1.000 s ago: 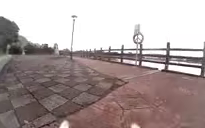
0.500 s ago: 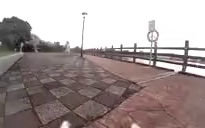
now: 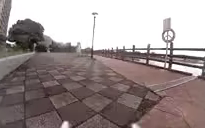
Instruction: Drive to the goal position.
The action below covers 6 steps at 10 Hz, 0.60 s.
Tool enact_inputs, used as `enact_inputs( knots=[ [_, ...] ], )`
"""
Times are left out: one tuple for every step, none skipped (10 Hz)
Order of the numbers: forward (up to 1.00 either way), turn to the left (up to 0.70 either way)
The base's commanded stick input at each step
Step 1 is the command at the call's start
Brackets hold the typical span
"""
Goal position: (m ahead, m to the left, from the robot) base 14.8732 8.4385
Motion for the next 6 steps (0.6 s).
enact_inputs(
  knots=[
    [0.7,0.33],
    [0.7,0.33],
    [0.7,0.33],
    [0.7,0.33],
    [0.7,0.33],
    [0.7,0.33]
  ],
)
